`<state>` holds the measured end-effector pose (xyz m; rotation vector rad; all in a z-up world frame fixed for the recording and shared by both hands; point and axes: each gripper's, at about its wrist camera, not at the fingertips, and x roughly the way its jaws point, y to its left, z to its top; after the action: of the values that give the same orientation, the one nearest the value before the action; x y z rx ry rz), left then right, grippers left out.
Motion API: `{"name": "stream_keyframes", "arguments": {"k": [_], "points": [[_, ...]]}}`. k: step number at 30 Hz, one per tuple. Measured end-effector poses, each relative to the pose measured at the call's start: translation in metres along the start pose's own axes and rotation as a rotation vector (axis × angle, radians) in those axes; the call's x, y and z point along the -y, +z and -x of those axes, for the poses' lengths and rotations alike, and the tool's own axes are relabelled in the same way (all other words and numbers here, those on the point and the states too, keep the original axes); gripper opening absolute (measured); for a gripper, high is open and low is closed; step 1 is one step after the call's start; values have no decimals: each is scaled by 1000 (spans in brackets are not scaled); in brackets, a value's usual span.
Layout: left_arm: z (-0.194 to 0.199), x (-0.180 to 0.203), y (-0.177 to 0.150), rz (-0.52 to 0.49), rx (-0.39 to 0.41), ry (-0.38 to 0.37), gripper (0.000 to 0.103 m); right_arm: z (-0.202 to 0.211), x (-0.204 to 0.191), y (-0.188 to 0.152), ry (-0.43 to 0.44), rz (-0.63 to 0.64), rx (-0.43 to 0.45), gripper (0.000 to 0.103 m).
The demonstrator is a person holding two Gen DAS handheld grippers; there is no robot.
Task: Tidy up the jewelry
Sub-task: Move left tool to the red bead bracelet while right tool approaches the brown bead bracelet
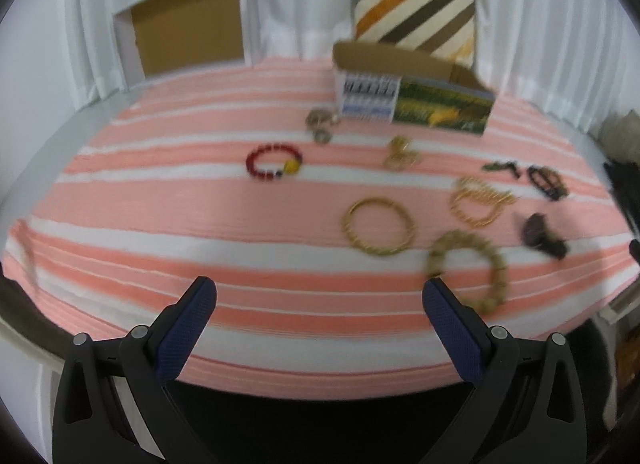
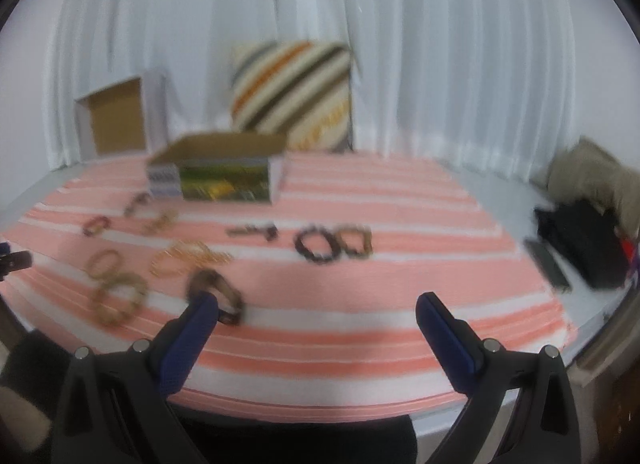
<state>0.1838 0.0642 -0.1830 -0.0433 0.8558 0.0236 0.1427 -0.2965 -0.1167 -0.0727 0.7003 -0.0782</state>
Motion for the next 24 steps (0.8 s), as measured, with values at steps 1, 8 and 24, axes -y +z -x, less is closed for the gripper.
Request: {"name": "stream_keyframes", "arguments": {"k": [1,8,24], "points": [[-6,-2,-1,4,-9,-1,103,-6,3,-2,-1,-8,-10,101],[-55,-9,1,5,-101,35,103,-67,5,-13,15,-7,-169,101],[-68,-14,1,5,-117,26,103,-104,13,-33,42,-24,-204,103]]}}
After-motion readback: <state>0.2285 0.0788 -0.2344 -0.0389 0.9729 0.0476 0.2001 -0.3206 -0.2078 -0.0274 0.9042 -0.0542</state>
